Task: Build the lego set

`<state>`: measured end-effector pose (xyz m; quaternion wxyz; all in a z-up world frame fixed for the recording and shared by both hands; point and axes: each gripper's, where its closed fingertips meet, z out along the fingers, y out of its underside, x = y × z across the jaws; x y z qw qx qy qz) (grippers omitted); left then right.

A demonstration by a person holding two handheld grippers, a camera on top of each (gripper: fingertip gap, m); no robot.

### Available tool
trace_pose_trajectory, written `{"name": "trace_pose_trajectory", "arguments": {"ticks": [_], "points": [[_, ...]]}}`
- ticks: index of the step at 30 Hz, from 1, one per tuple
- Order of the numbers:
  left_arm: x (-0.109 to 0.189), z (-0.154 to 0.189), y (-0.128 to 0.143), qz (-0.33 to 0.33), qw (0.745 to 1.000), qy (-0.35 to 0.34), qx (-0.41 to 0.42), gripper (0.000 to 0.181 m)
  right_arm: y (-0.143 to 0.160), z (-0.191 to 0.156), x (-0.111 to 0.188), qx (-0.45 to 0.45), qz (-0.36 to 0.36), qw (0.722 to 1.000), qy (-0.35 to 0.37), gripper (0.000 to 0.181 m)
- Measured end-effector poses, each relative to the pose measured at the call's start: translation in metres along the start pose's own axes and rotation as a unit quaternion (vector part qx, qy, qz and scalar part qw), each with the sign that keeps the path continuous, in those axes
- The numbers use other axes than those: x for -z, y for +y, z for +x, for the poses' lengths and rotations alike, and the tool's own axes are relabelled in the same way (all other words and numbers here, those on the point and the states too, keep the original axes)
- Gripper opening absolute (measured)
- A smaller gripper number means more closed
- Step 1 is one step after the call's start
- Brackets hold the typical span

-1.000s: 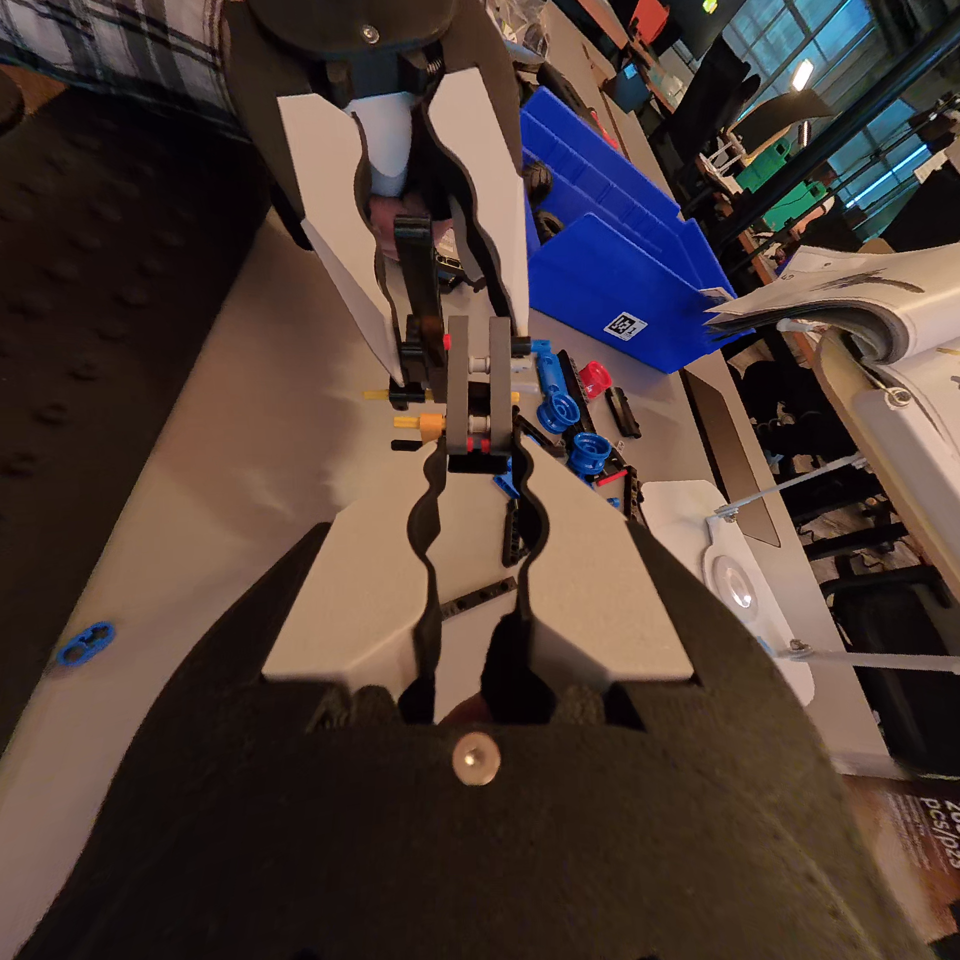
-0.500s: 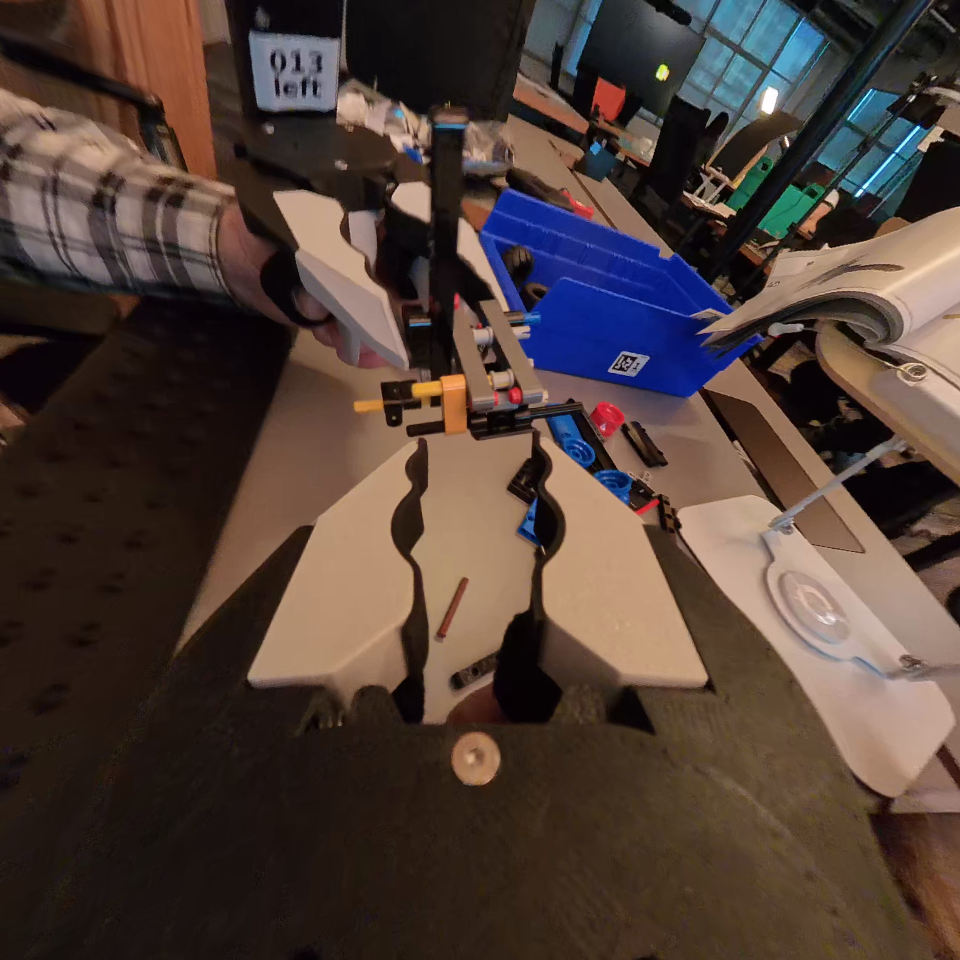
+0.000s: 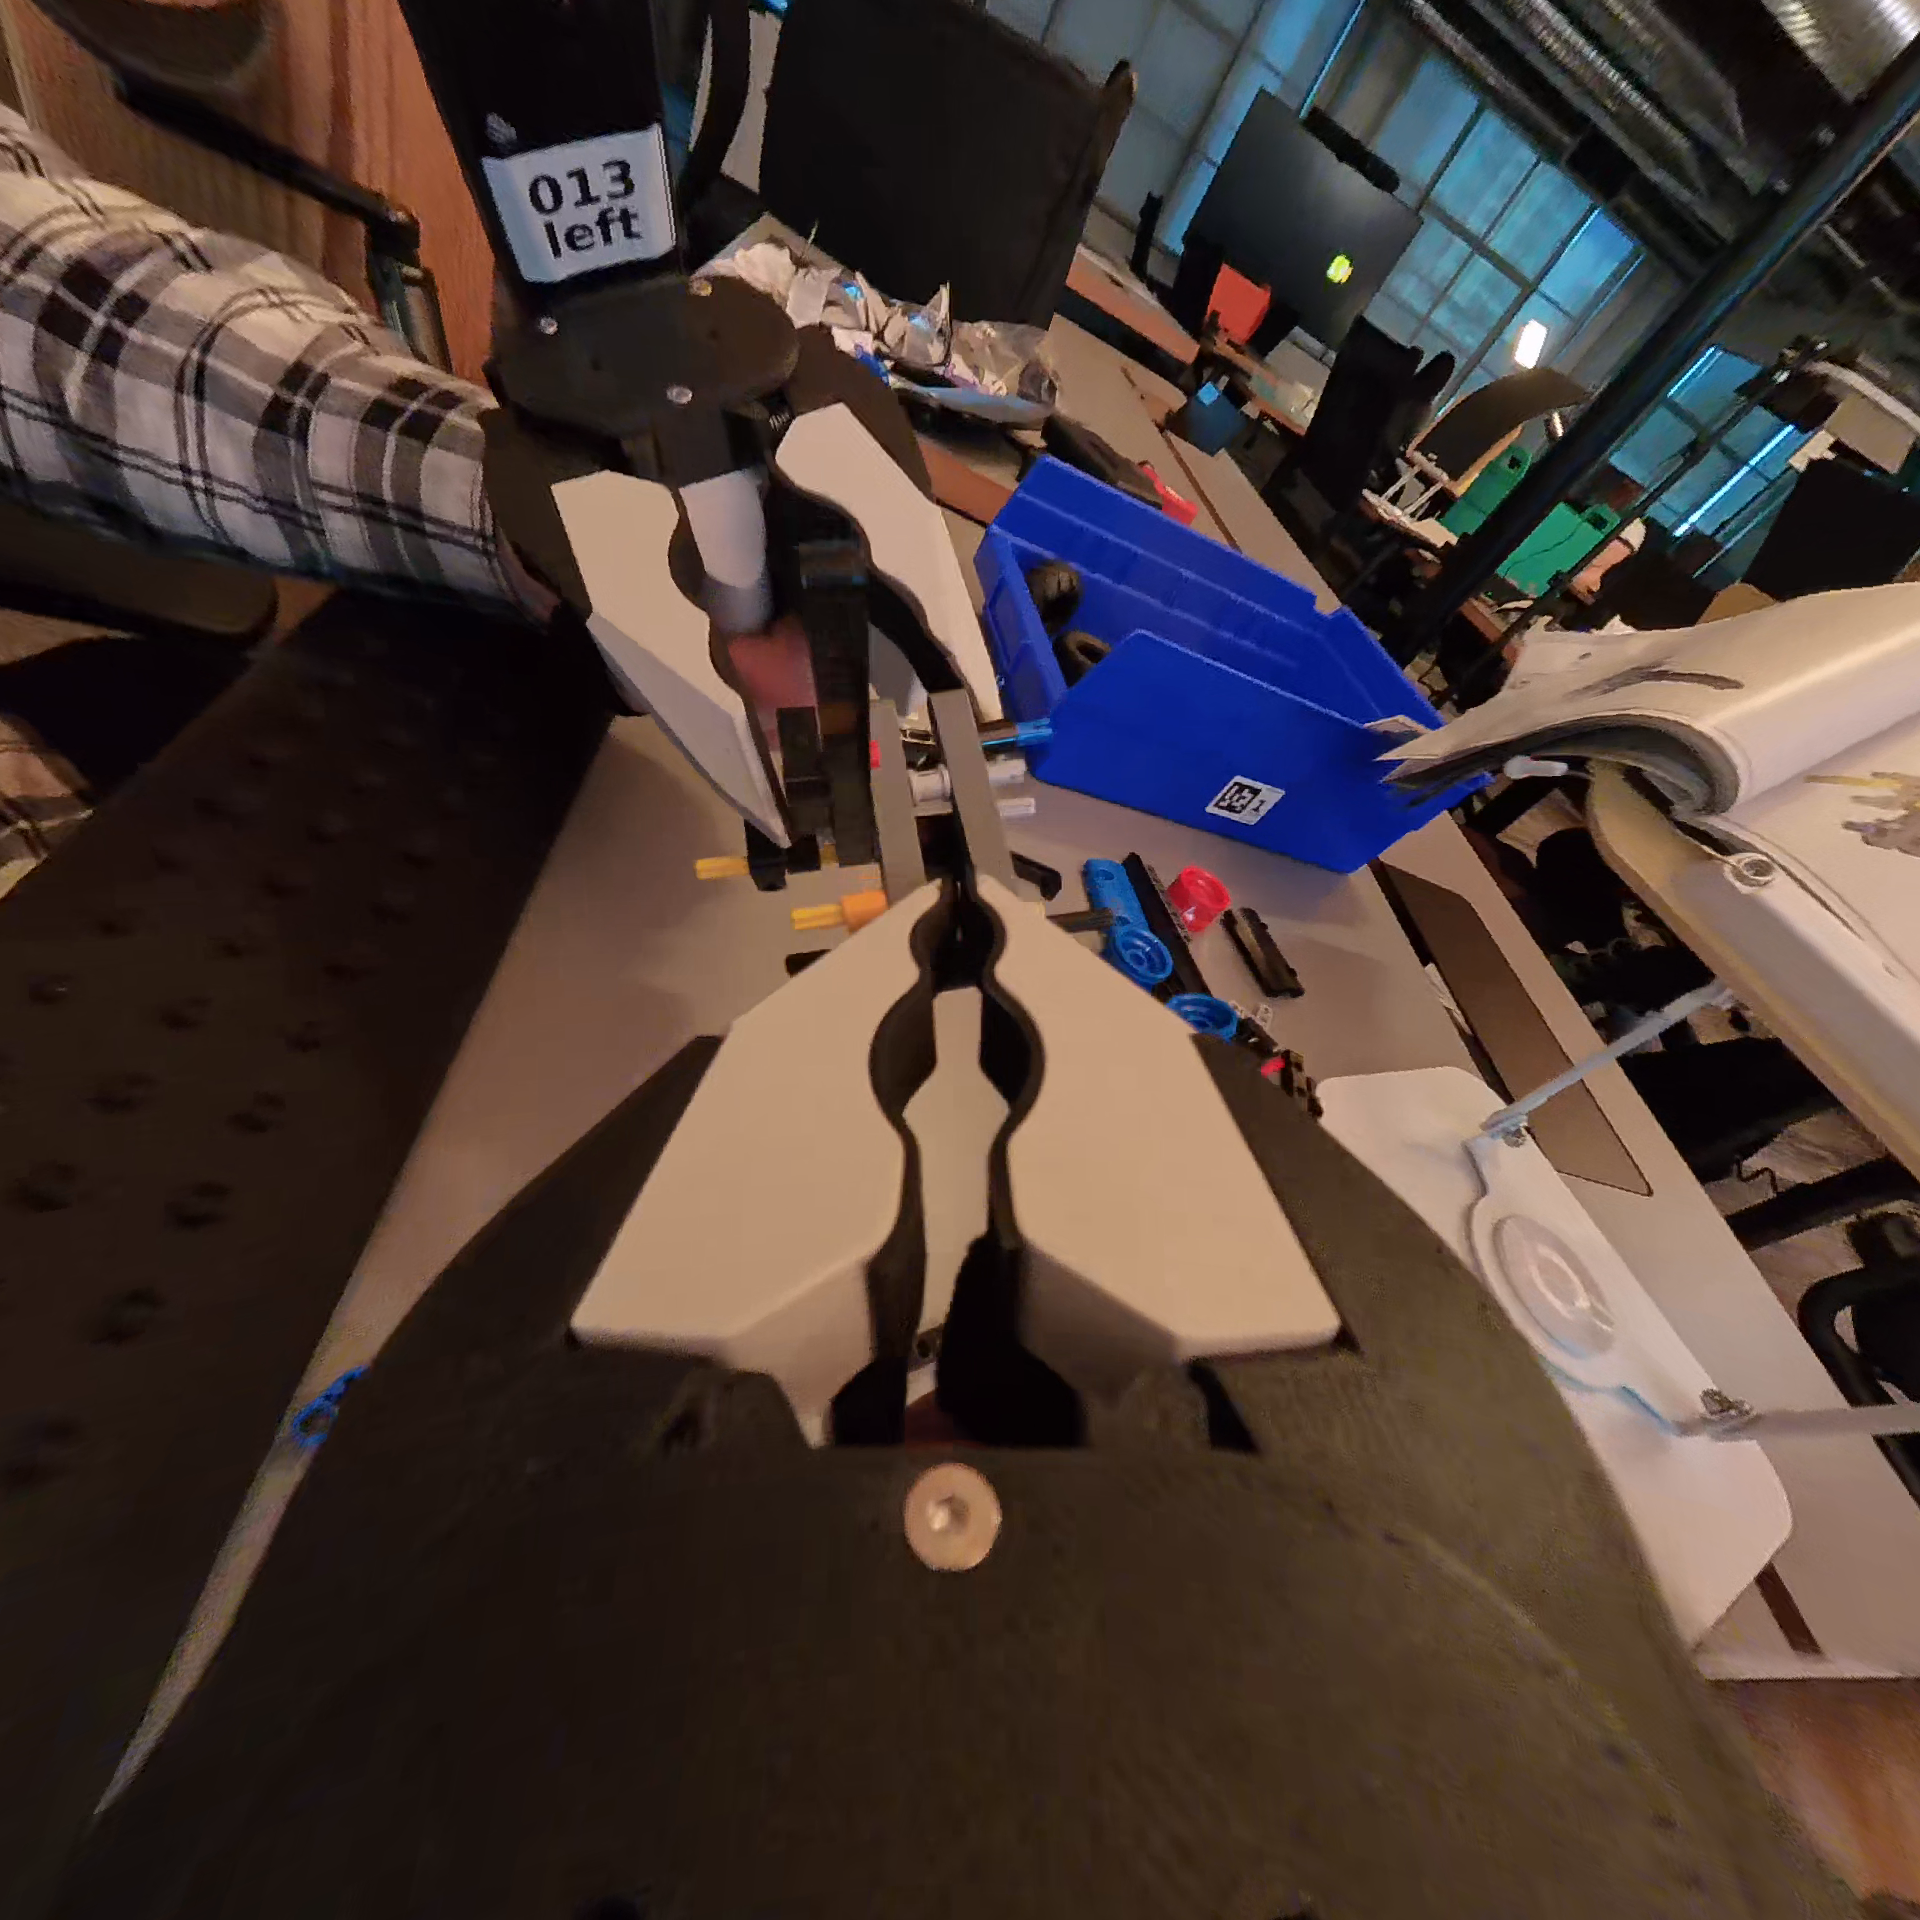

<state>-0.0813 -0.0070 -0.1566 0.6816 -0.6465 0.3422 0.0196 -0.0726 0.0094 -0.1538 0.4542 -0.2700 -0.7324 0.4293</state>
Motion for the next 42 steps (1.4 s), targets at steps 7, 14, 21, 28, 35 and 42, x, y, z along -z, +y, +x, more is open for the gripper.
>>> {"name": "trace_pose_trajectory", "arguments": {"ticks": [7, 14, 21, 28, 35, 42], "points": [[0.002, 0.0, -0.004, 0.011, 1.0, 0.003, 0.003, 0.041, 0.006, -0.007, 0.002, -0.007, -0.019, 0.999, -0.03, 0.046], [0.003, 0.0, -0.004, 0.012, 1.0, -0.001, -0.001, 0.041, 0.006, -0.016, -0.003, -0.003, -0.035, 0.998, -0.043, 0.057], [0.003, 0.008, -0.008, 0.018, 1.0, 0.013, -0.011, 0.015, 0.01, -0.009, -0.009, -0.006, -0.05, 0.999, -0.014, 0.043], [0.001, 0.008, -0.004, 0.011, 1.0, 0.015, 0.005, 0.018, 0.014, -0.008, -0.01, -0.007, -0.056, 0.998, -0.018, 0.032], [-0.005, -0.001, 0.006, -0.013, 0.998, -0.01, 0.055, 0.035, 0.015, -0.008, -0.016, 0.008, -0.072, 0.997, -0.001, 0.032], [-0.004, -0.003, 0.003, -0.001, 0.998, -0.009, 0.059, 0.029, 0.012, -0.015, -0.015, -0.01, -0.068, 0.997, -0.024, 0.047]]}}
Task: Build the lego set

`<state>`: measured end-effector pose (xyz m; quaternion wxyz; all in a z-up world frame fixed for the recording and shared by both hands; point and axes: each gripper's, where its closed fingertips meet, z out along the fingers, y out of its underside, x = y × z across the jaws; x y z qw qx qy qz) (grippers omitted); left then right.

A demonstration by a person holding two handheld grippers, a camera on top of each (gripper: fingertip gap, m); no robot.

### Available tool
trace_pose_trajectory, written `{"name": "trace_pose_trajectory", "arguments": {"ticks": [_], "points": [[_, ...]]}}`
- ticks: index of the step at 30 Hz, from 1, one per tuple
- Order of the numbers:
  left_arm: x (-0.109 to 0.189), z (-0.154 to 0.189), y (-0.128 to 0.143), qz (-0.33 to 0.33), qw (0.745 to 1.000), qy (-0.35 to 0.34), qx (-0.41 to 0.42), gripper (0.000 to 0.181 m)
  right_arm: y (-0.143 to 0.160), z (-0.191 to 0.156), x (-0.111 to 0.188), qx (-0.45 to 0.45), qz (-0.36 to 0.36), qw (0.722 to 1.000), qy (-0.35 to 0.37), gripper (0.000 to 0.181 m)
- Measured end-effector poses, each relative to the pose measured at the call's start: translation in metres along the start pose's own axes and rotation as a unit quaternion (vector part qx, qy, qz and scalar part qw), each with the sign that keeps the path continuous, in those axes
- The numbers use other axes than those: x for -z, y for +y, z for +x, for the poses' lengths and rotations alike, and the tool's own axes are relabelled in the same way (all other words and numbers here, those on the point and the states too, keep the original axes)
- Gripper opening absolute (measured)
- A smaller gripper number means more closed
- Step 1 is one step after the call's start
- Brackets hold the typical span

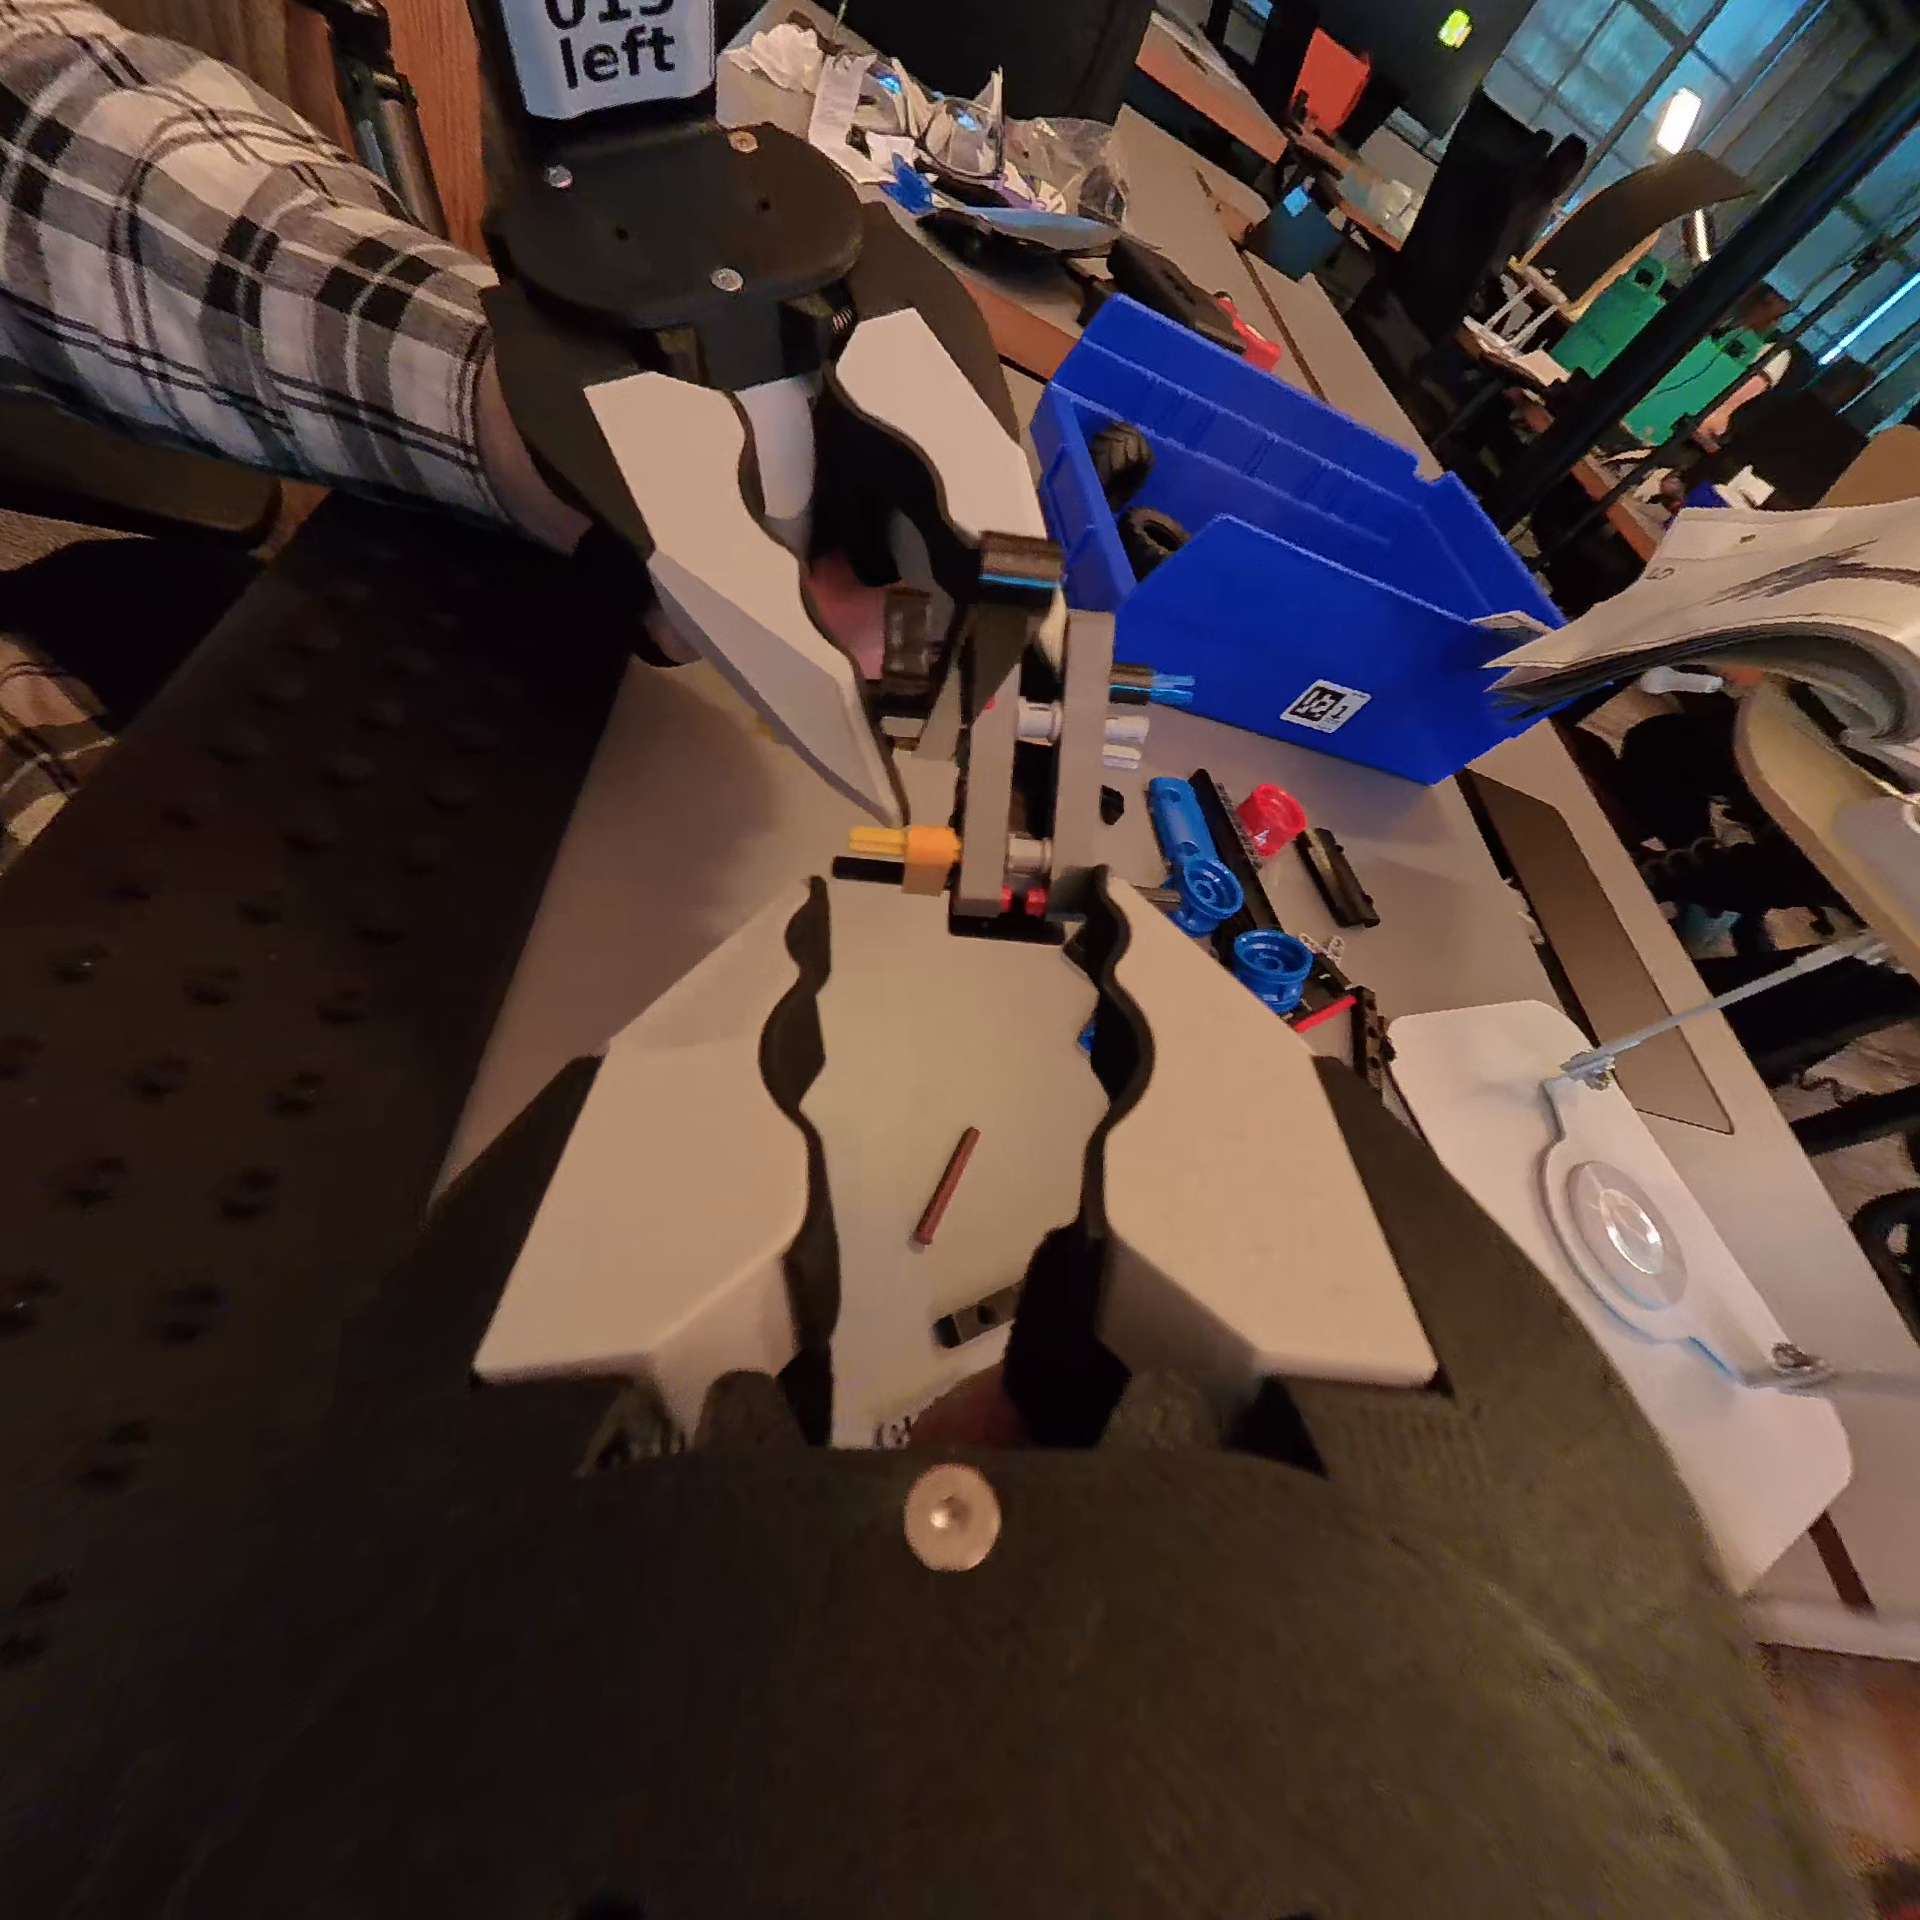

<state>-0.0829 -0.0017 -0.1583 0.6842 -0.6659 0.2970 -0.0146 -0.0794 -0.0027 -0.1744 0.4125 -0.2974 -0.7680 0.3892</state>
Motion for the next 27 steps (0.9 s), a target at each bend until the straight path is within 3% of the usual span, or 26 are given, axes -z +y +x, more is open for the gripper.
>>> {"name": "trace_pose_trajectory", "arguments": {"ticks": [15, 19, 27], "points": [[-0.002, 0.004, -0.003, 0.002, 0.999, -0.013, -0.041, 0.028, -0.011, 0.002, -0.001, -0.024, 0.022, 0.999, 0.01, 0.043], [-0.001, 0.002, -0.009, 0.014, 0.998, -0.023, -0.054, 0.027, -0.015, 0.01, 0.003, -0.021, 0.026, 0.999, 0.034, 0.053], [0.0, 0.003, -0.012, 0.018, 0.997, -0.03, -0.072, 0.026, -0.015, 0.006, 0.003, -0.012, 0.024, 0.999, 0.028, 0.044]]}}
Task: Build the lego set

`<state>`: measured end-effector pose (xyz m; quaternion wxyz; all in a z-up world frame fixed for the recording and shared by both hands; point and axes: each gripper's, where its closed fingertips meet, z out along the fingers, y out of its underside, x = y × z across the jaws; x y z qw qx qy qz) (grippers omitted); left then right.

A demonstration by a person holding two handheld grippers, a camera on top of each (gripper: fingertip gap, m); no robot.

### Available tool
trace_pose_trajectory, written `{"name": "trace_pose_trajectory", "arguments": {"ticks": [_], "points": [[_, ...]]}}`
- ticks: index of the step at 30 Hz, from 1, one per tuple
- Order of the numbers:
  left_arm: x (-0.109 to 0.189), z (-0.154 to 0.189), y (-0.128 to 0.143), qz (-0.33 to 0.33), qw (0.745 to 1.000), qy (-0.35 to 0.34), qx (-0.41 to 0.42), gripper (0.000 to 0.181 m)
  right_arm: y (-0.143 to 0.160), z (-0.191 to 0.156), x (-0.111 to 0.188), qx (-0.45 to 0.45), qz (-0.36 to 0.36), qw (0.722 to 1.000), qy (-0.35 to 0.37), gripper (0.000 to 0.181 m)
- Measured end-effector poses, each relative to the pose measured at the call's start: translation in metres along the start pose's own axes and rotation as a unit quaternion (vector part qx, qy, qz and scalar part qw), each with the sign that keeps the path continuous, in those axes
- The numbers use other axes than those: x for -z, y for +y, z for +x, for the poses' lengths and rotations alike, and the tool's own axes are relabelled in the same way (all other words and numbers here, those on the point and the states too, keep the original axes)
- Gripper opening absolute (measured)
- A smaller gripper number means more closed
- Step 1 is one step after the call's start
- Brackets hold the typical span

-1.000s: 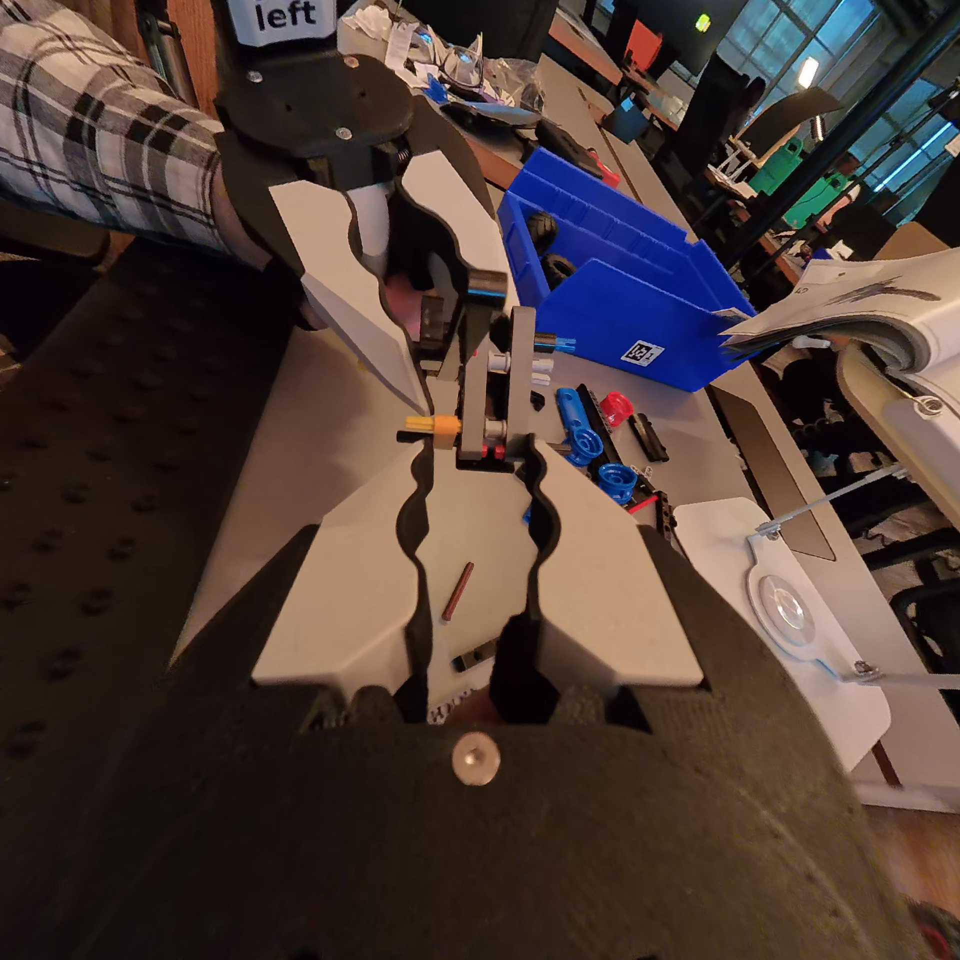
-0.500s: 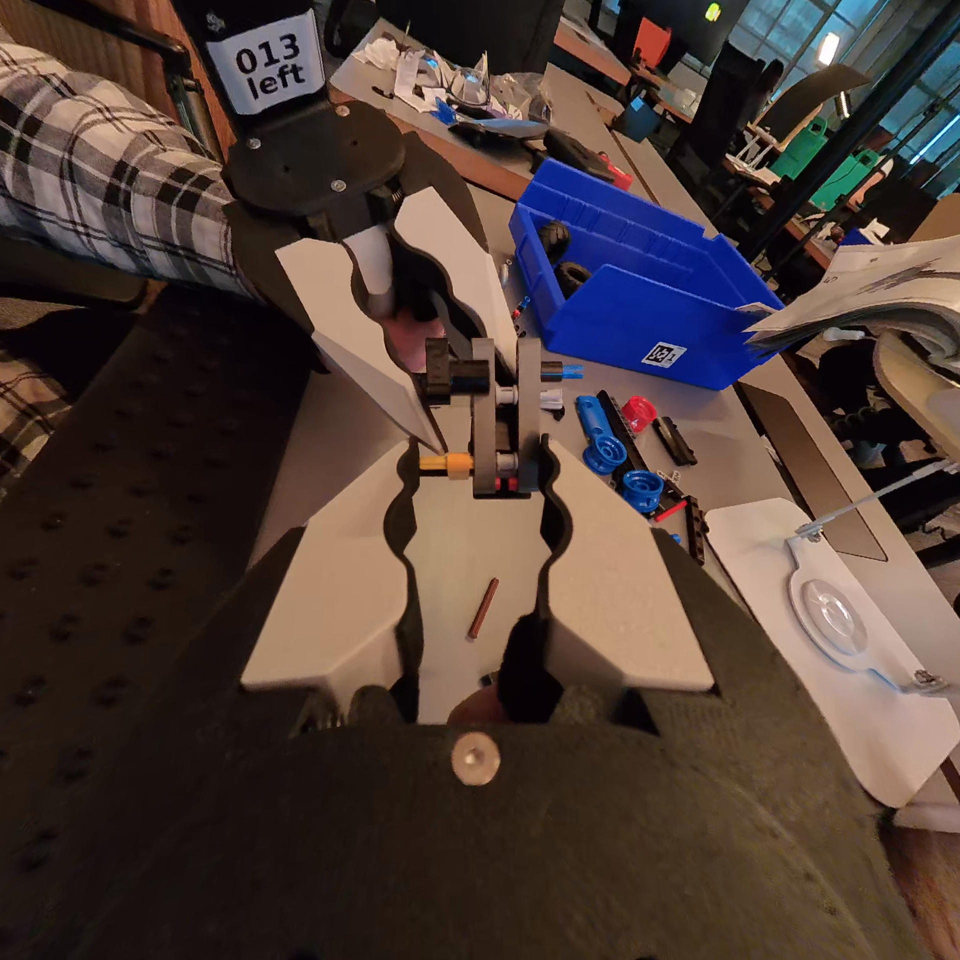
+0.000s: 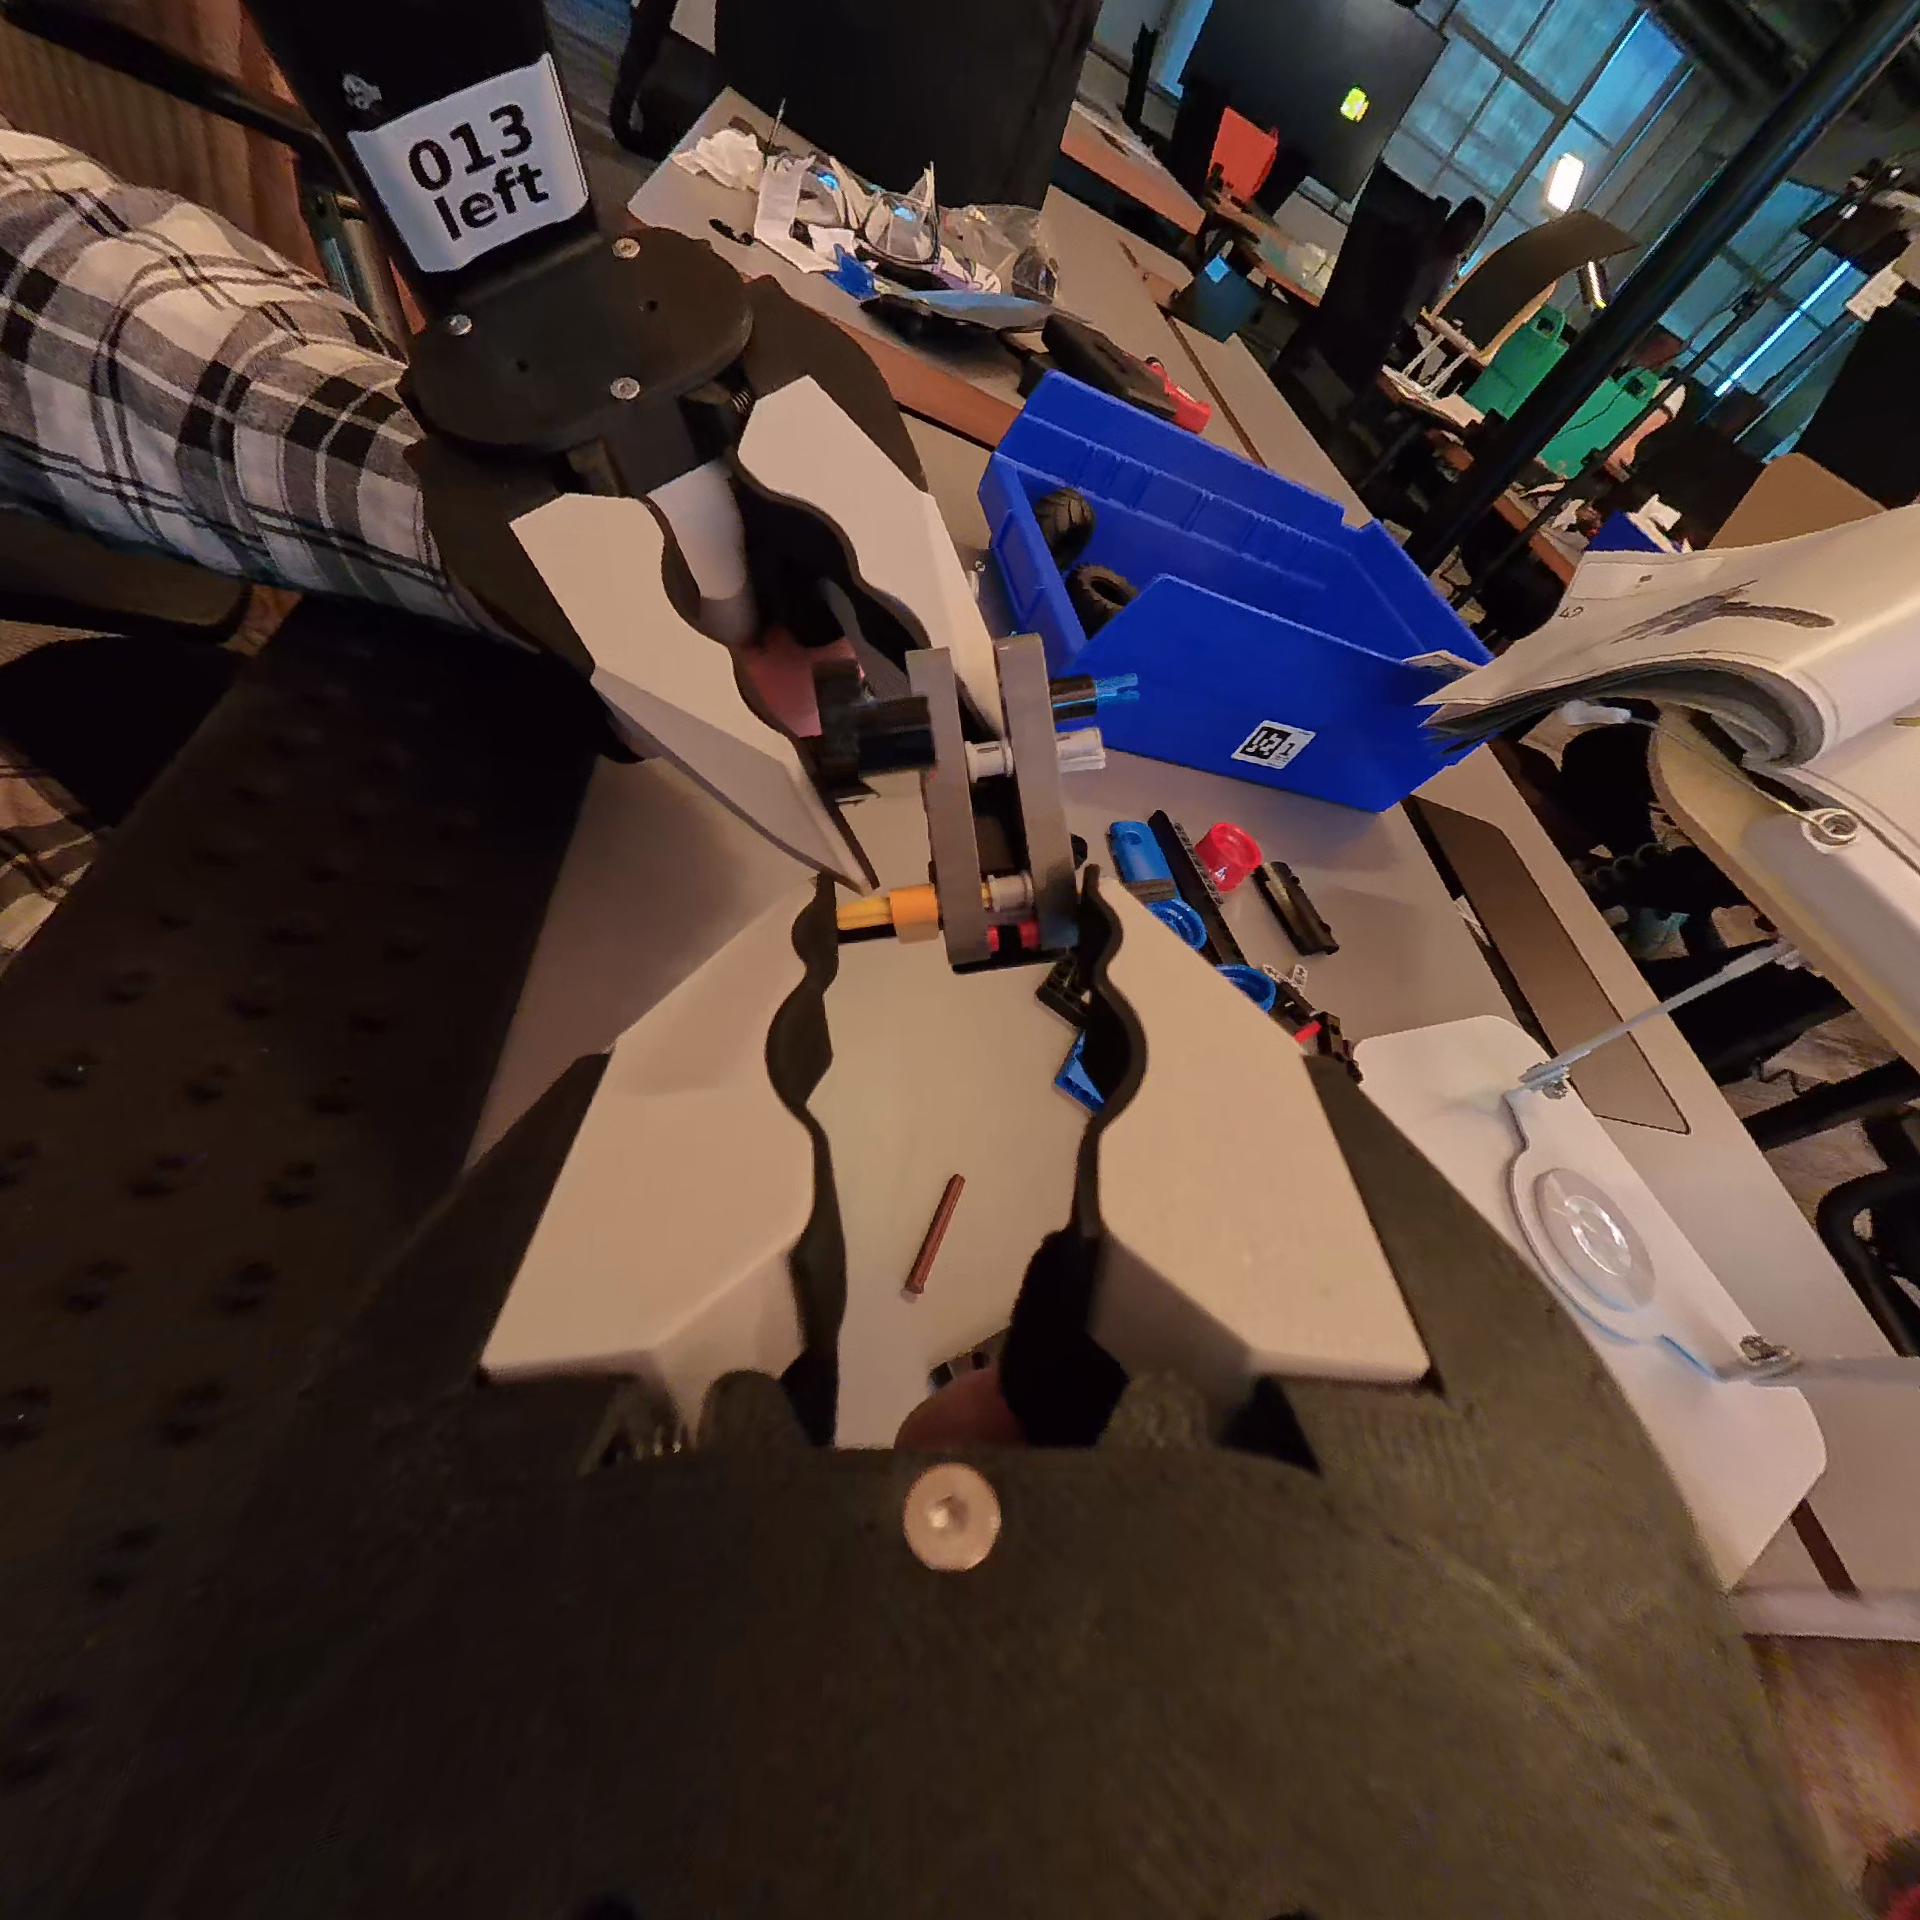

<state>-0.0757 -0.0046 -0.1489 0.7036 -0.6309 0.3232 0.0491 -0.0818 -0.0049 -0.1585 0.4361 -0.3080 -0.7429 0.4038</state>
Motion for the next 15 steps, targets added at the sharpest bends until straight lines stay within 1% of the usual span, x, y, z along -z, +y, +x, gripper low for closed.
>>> {"name": "trace_pose_trajectory", "arguments": {"ticks": [5, 13, 15], "points": [[0.0006, 0.0004, -0.0013, 0.003, 1.0, 0.0, -0.002, 0.025, -0.0008, -0.0005, -0.0002, 0.006, 0.005, 1.0, 0.001, 0.041], [0.0005, 0.0044, 0.0001, 0.003, 1.0, 0.013, 0.003, 0.025, 0.0023, -0.0032, 0.0005, 0.021, -0.007, 1.0, -0.004, 0.039], [-0.001, 0.0022, 0.002, -0.005, 1.0, 0.003, 0.0, 0.026, 0.0029, -0.0004, 0.0003, 0.027, -0.009, 1.0, 0.004, 0.039]]}}
